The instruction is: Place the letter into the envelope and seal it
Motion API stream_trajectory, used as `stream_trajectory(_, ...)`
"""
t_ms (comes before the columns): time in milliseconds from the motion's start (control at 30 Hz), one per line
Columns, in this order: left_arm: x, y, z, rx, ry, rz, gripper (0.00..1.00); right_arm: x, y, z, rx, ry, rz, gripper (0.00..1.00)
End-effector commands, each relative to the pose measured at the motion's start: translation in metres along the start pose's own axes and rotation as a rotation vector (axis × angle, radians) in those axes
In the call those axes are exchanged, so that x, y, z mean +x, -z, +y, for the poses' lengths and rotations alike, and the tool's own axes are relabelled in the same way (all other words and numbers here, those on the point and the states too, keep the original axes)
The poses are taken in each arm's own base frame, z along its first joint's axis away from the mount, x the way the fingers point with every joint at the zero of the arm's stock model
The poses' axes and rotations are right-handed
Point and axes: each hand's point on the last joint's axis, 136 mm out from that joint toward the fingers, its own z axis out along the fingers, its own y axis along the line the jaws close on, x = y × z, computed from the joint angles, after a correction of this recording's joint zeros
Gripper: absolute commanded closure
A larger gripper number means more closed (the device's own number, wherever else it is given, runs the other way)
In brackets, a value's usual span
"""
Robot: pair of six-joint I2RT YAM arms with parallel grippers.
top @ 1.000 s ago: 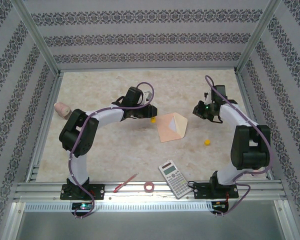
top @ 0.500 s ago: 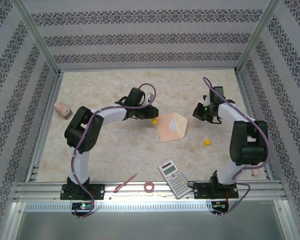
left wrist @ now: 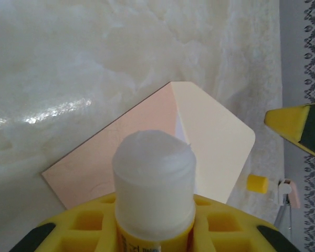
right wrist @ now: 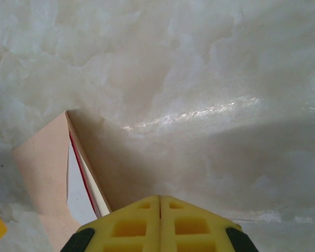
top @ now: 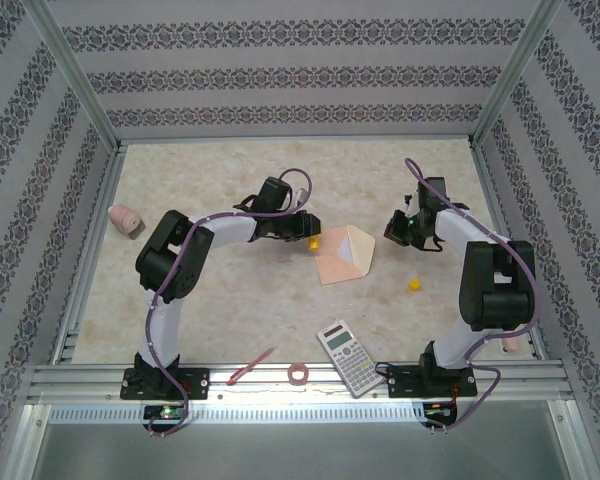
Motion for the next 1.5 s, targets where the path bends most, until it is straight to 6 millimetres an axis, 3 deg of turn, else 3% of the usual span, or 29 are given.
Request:
stream_trajectory(0, -0.006, 0.002, -0.027, 0.074, 0.026, -0.022, 0.95, 0.009, -0.006, 0.001, -0.015, -0.006, 0.032, 1.00)
stream_trajectory(533, 0.035, 0.013, -0.045, 0.108, 0.128, 0.002, 0.99, 0.017, -0.011, 0.001, -0.011, 0.012, 0.066, 1.00)
stream_trajectory(1033, 0.052, -0.002, -0.014, 0.024, 0.177, 0.009, 1.00, 0.017, -0.019, 0.007, -0.033, 0.036, 0.091, 1.00)
stream_trajectory(1467, 0.051, -0.013, -0.005, 0.018, 0.198, 0.012, 1.00, 0.019, -0.024, 0.014, -0.087, 0.054, 0.106, 1.00)
